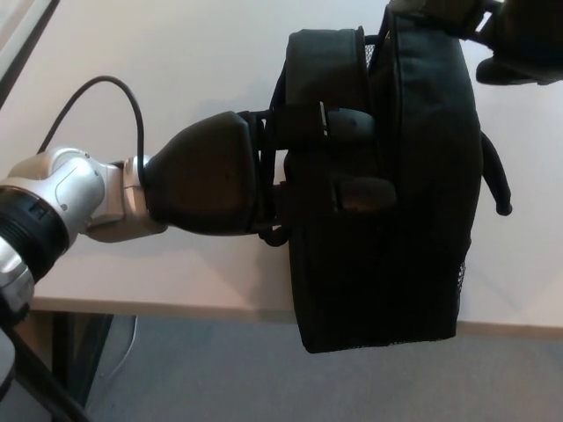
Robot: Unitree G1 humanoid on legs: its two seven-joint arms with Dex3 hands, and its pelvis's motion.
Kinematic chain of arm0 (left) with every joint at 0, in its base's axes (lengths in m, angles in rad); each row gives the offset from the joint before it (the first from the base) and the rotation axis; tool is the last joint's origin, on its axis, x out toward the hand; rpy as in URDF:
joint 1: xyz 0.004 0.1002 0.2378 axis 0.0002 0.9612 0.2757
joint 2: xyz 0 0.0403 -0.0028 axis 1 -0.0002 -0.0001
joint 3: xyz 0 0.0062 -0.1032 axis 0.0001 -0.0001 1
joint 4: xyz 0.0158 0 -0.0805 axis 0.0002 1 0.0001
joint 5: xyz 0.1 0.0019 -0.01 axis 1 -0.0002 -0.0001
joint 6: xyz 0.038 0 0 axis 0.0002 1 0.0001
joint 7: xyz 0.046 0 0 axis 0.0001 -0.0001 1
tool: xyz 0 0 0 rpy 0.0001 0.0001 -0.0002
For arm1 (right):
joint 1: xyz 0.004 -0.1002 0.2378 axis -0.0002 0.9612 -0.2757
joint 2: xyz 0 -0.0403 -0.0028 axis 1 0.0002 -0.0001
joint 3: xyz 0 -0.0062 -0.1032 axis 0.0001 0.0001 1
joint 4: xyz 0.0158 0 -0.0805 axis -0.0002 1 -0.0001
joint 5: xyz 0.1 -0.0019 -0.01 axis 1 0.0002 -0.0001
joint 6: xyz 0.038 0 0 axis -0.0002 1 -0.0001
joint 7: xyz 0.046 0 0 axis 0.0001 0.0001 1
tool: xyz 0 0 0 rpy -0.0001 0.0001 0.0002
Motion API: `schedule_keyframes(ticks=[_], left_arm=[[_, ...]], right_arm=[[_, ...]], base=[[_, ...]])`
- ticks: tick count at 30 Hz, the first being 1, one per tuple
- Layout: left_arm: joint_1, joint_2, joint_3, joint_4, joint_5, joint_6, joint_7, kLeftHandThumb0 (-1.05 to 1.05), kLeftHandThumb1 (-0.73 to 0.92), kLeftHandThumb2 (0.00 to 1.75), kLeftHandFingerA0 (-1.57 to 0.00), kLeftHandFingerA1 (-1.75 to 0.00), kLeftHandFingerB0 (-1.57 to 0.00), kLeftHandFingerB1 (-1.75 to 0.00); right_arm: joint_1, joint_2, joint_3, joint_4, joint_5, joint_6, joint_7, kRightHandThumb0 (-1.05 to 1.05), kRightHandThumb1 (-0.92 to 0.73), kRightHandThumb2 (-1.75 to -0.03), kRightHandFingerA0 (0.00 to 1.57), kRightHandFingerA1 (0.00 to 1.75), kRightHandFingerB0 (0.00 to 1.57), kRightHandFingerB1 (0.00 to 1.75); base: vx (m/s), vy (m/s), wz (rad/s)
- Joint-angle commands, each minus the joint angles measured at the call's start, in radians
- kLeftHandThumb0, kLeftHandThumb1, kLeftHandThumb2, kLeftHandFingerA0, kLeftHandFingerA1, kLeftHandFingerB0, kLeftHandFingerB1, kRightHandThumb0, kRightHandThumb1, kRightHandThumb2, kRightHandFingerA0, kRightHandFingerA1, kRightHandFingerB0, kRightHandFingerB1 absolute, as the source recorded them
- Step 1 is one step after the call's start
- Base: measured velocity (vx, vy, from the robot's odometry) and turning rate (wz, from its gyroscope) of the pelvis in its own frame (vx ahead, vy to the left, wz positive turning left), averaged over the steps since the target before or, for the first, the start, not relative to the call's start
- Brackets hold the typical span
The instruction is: A lunch bag is kept on the middle of the desk and the robot uses both its hands to grab the opening of the bag from the left and right and moves its hands away from each other to spread the bag open
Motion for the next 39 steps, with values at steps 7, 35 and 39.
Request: schedule_keyframes(ticks=[7,35,39], left_arm=[[-0.008,-0.002,-0.028,0.013,0.039,0.031,0.034,-0.11,0.52,0.57,-0.45,-0.36,-0.41,-0.34],[0.355,-0.085,0.292,0.152,-0.491,-0.271,-0.235,-0.30,0.37,1.23,-0.98,-1.51,-0.94,-1.33],[0.442,-0.117,0.358,0.185,-0.526,-0.306,-0.190,-0.16,0.44,1.28,-0.90,-1.57,-0.87,-1.36]], right_arm=[[0.073,0.030,0.054,-0.037,-0.051,0.004,0.030,-0.37,-0.59,-0.58,0.40,0.34,0.30,0.31],[0.280,0.177,-0.016,0.153,0.096,-0.014,-0.347,-0.33,-0.60,-0.61,0.86,1.59,0.76,1.52],[0.360,0.224,-0.068,0.167,0.137,-0.013,-0.403,-0.27,-0.57,-0.59,0.83,1.60,0.74,1.50]], base=[[0.00,0.000,0.00],[0.00,0.000,0.00],[0.00,0.000,0.00]])
